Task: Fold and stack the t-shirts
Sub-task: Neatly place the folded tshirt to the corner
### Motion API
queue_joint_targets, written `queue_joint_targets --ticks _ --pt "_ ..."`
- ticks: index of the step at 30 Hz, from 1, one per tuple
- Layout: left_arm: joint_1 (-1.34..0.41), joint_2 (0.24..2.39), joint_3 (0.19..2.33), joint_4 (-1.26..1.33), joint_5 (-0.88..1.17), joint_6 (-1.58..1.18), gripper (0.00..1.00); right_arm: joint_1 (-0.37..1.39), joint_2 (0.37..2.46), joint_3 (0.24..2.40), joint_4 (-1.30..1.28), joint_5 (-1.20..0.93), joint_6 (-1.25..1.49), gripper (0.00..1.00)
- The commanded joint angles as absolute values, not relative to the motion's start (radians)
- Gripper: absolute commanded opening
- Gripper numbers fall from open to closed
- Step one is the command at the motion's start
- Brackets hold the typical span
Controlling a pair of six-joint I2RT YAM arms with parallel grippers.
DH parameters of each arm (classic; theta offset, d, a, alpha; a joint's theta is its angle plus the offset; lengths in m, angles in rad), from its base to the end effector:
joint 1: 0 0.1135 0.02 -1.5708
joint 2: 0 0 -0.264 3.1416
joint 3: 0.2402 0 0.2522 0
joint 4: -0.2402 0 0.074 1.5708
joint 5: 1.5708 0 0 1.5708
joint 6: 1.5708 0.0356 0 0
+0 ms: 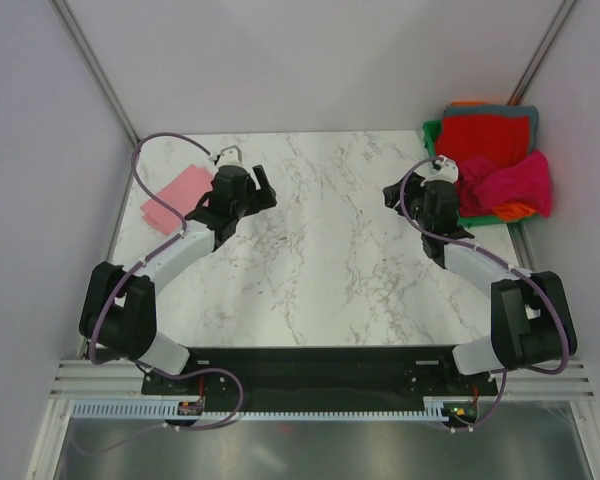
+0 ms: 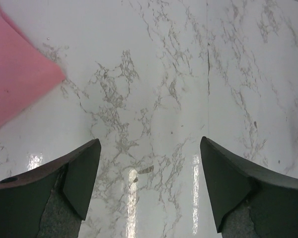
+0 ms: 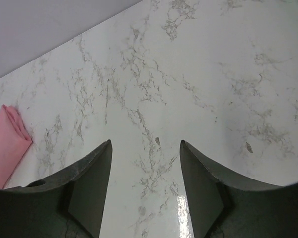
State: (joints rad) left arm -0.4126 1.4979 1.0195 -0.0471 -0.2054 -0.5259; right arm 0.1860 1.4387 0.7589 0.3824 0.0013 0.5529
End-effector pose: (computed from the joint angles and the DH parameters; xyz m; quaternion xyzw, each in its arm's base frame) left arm 0.3144 -0.1297 0.2627 -0.0999 0.8577 -0.1453 0.4830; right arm 0.3128 0.0588 0.2358 0.1471 0.7905 0.2142 0.5546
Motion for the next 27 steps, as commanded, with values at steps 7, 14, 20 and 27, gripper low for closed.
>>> queue_joint_targets --ticks 7,14,20,27 --pt "-0.393 1.742 1.214 0.151 -0.362 -0.502 0.85 0.183 1.399 0.687 0.503 0.095 0.543 0.64" --pt "-0.315 1.982 1.483 0.005 -0.486 -0.544 0.83 0.183 1.400 0.655 0.564 0.094 0.541 0.64" --pt "-0.255 2.140 1.643 -0.176 -0.377 -0.594 0.80 0.184 1.408 0.647 0.590 0.100 0.548 0.64" --pt "-0.250 2.286 1.822 -0.319 -0.282 -0.560 0.78 0.183 1.404 0.635 0.606 0.095 0.554 0.64"
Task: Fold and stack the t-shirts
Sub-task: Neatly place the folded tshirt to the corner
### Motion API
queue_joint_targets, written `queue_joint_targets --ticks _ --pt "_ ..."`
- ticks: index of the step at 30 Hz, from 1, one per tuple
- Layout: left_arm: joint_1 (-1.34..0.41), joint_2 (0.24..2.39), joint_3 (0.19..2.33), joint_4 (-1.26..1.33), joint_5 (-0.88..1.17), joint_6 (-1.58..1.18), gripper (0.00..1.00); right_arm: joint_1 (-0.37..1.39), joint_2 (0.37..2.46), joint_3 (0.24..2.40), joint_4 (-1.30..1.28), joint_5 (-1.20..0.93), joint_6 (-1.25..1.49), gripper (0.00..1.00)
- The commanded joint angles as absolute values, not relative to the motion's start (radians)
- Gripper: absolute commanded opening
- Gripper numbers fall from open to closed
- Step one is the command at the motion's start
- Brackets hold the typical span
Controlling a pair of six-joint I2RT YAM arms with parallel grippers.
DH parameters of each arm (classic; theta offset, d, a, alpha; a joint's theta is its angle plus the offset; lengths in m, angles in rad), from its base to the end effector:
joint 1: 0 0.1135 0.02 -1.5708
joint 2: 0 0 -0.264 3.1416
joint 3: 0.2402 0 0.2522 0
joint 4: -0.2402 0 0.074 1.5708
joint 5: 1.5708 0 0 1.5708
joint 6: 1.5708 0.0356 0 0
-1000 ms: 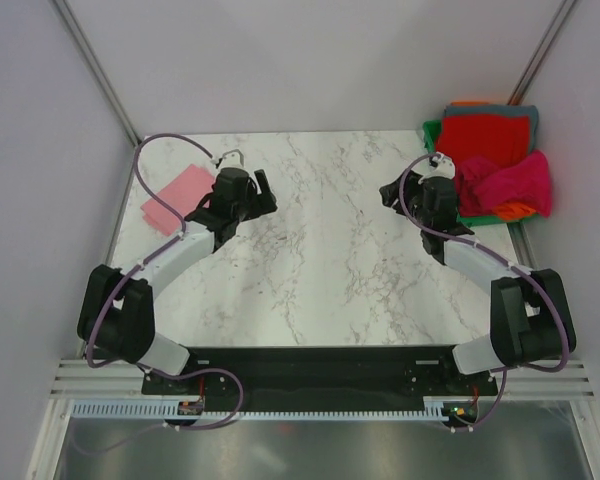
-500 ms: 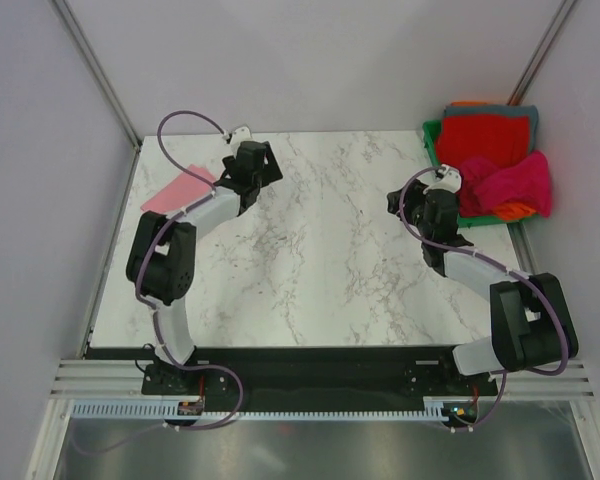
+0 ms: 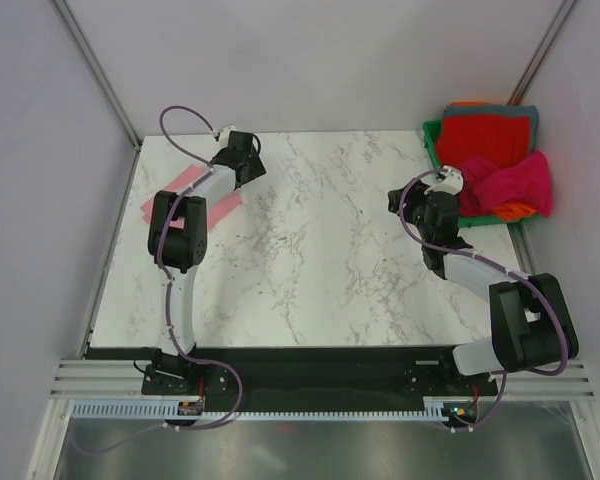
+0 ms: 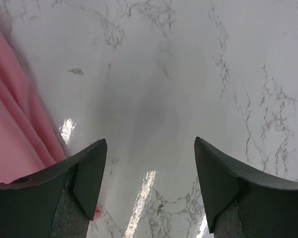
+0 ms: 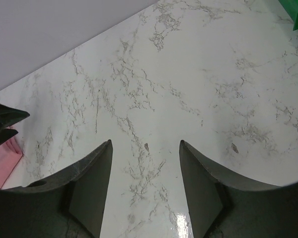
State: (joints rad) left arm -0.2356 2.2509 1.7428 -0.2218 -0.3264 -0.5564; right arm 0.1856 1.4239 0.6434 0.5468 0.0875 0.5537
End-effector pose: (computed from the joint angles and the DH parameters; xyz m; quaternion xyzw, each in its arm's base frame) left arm 0.4981 -0.1078 0.1802 -0.2093 0.8786 -0.0185 0.4288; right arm 0.2995 0.0531 0.2196 0.1701 0.7658 0.1917 0.5898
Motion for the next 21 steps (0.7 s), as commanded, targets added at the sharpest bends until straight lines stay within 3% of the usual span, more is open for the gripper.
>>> queue_joint_targets --ticks 1,6,21 --pt "-0.247 2.310 1.850 -0.363 -0.282 -0.564 0.78 0.184 1.398 0.635 0.604 0.103 0.554 0.64" --pt "-0.216 2.333 1.916 -0.523 -0.299 -0.664 0.75 0.184 1.391 0.623 0.615 0.112 0.557 0.64" --pt "-0.195 2.033 1.456 -0.520 -0.333 -0.765 0.74 0.184 1.401 0.632 0.609 0.098 0.574 0.64"
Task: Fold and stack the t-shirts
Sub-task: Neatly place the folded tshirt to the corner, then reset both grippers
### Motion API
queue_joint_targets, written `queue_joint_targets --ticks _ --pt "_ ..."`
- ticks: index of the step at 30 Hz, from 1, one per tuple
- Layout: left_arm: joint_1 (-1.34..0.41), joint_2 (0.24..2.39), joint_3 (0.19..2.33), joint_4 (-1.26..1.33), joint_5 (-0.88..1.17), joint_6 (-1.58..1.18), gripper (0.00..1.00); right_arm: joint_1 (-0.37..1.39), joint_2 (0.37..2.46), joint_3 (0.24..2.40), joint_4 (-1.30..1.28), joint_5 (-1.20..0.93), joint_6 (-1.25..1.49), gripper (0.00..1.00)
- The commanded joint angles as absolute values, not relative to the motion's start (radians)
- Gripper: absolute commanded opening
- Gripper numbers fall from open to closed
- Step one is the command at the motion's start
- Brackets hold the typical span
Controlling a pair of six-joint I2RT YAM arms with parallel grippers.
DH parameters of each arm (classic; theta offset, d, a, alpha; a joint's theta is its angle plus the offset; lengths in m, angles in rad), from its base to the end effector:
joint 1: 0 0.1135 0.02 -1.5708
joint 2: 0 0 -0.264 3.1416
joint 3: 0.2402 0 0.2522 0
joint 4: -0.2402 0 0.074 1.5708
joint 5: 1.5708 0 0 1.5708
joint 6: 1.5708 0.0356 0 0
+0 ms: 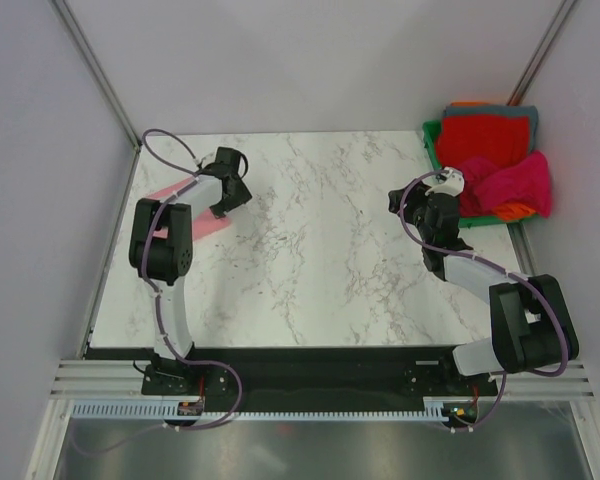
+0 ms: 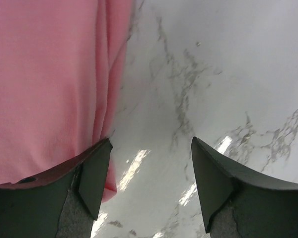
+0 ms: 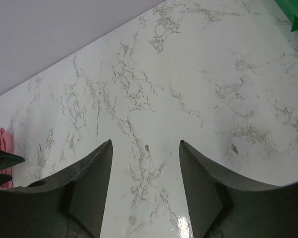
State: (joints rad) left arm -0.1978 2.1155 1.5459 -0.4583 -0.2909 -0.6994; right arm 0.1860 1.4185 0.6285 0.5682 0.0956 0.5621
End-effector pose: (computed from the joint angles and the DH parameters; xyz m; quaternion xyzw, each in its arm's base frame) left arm 0.4445 -0.0787 0.1652 -0.2742 0.9137 0.0107 0.2996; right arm 0.2972 0.0525 0.2186 0.1752 0.7608 0.1932 0.5943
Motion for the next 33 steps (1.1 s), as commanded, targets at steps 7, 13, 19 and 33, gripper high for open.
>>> queue_joint_targets --ticks 7,13,19,33 --pt "-0.164 1.832 1.223 -0.468 -0.380 -0.868 0.74 0.183 1.399 0.630 0.604 0.100 0.577 0.64" --pt "-0.181 1.740 1.161 -0.382 -0.333 -0.816 0.75 0.184 1.397 0.634 0.600 0.106 0.578 0.64" --pt "-0.271 1.625 1.014 -0.006 -0.132 -0.609 0.76 0.183 1.387 0.630 0.589 0.126 0.578 0.64" --pt "-0.351 1.454 0.772 0.511 0.219 -0.460 1.00 0.184 1.318 0.606 0.569 0.153 0.577 0.67"
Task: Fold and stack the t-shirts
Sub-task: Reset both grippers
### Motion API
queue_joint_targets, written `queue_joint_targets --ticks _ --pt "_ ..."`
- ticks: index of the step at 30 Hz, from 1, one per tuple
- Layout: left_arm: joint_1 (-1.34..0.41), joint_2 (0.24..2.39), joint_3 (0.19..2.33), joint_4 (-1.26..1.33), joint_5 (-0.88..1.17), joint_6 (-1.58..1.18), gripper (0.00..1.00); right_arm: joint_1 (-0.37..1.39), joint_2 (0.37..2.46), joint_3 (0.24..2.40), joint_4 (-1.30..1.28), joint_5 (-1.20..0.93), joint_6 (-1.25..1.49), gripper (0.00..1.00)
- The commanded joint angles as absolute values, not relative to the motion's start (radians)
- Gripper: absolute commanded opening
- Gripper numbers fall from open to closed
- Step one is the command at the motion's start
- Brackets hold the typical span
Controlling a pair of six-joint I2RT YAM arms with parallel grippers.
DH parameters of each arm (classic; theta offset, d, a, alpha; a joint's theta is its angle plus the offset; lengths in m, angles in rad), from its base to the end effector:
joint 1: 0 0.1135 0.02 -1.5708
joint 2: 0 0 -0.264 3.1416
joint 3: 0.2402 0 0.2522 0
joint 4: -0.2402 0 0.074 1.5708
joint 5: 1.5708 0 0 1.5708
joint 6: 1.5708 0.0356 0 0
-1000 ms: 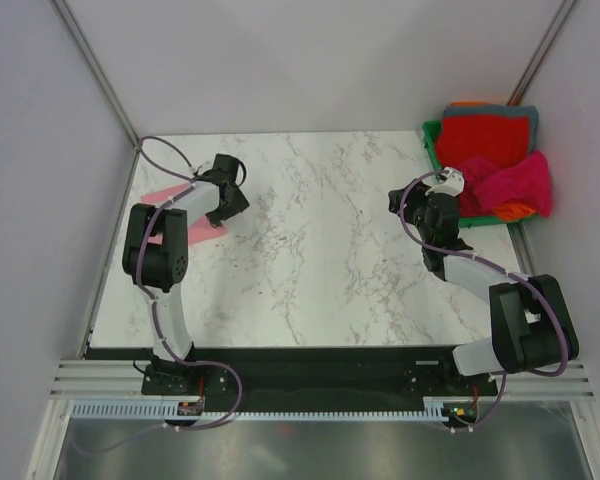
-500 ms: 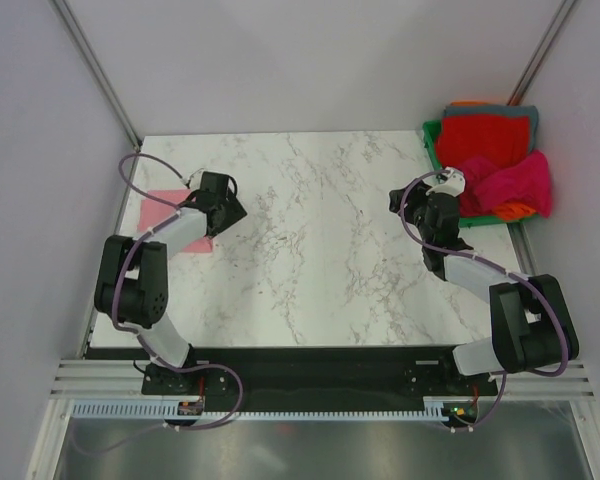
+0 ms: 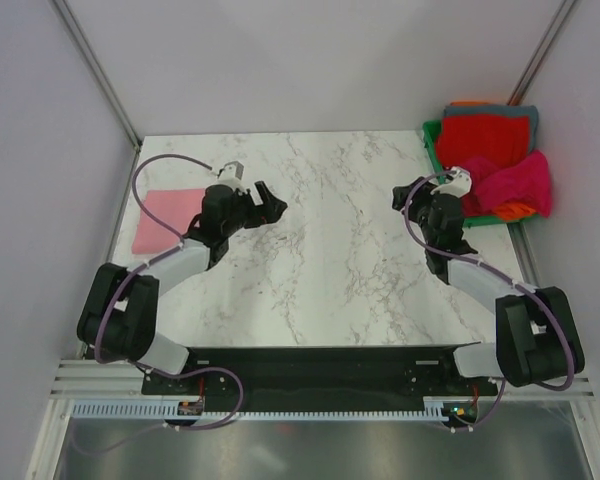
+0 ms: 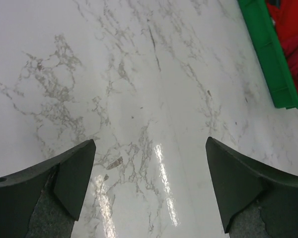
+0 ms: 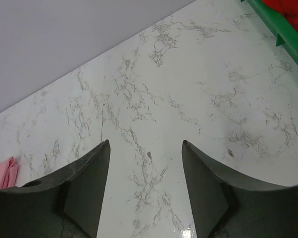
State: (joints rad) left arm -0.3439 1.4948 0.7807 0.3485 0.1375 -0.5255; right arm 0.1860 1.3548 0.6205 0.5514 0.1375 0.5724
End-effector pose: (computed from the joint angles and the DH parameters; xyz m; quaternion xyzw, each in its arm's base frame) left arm 0.3056 -0.1146 0.2226 -0.0357 0.8221 -0.2895 0.4890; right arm 0.2887 0.0494 0.2319 0.1904 0.7442 0.1871 0.6123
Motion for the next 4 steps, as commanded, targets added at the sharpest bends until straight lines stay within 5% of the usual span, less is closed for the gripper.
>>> queue_joint_targets --ticks 1,4 --pt "-0.351 1.451 0.770 0.514 0.224 -0.460 1.00 0.183 1.318 0.604 0.557 0.153 0.577 0.67" --pt "-0.354 1.439 0.762 0.520 0.238 -0.462 1.00 0.184 1.309 0.615 0.532 0.166 0.574 0.68"
